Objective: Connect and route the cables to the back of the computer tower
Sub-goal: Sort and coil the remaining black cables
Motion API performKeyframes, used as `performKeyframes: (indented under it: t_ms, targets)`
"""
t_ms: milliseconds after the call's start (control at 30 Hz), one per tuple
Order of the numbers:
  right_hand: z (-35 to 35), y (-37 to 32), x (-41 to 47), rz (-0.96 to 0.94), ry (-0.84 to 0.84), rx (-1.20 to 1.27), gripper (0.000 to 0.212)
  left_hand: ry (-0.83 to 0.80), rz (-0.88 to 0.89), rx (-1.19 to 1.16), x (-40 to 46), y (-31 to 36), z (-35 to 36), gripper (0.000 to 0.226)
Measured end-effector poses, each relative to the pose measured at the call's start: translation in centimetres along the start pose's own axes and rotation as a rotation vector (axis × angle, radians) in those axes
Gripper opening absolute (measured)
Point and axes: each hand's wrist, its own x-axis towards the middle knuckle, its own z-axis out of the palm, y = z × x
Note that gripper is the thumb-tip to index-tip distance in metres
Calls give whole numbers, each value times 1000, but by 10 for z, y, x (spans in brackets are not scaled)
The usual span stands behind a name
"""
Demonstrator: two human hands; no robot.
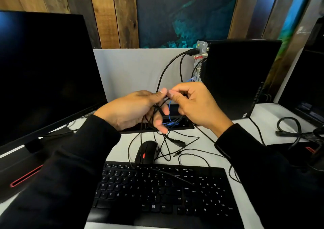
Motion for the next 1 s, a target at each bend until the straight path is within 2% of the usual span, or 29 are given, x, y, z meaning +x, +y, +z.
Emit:
performKeyframes:
  t_ms: [67,167,267,367,433,467,533,600,667,800,900,1000]
  targets:
    - [-9,-5,7,-84,-9,-146,24,60,91,9,5,8,2,45]
    - [-28,-16,19,-167,-1,-243,20,86,117,-264,10,16,13,37]
    - [-33,-23,21,-190,15,-210,15,203,147,-469,16,18,33,44]
    - [-28,-17,14,-5,19,242,11,314,279,-595,21,15,46,46]
    - [-25,-14,3,181,-81,619,16,348,352,-650,23,10,46,45]
    - [-24,-11,-1,236,-114,726,18,346,378,-665,25,7,44,44]
    - [-25,-6,-4,260,-64,784,21,300,397,-657,27,0,43,43]
    - [-26,-2,-2,249,74,723,22,213,377,-599,26,-6,44,41]
    - [-26,2,-1,222,163,543,22,93,333,-540,23,-10,42,37]
    - [-21,6,-5,151,183,201,26,-92,267,-474,16,-10,29,30]
    - [-20,4,-6,134,177,33,29,-73,264,-541,14,-6,29,32]
    - [-24,8,-5,215,147,108,28,30,268,-677,15,-8,29,35]
